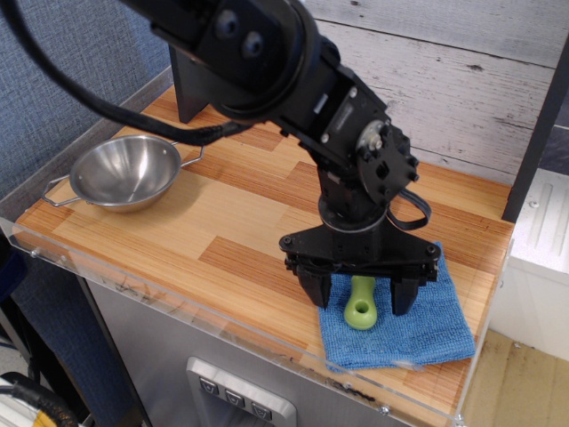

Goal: Place the green spatula between the colander and sushi

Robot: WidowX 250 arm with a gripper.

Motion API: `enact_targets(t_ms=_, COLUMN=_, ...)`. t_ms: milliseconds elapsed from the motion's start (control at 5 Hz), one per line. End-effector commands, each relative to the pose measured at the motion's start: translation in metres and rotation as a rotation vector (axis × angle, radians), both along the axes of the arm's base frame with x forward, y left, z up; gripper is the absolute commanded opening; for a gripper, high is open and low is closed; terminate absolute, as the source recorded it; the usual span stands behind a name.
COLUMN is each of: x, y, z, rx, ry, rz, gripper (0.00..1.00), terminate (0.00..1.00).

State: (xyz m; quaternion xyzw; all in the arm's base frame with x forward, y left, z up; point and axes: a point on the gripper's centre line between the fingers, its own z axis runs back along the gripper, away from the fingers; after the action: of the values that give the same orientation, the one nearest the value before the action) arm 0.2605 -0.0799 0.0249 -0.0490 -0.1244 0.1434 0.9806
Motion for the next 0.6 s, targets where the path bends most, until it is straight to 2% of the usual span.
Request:
enact_targets(t_ms=0, x=0.0098, y=0.0029, z=0.0088, rx=0.005, ry=-0.056, rz=0.016, gripper=0.0, terminate=0.0)
enact_targets(t_ms=400, x=0.0082, y=0.0031, z=0.0112, rx=0.008, ry=-0.056, rz=0.011, gripper=0.0, terminate=0.0)
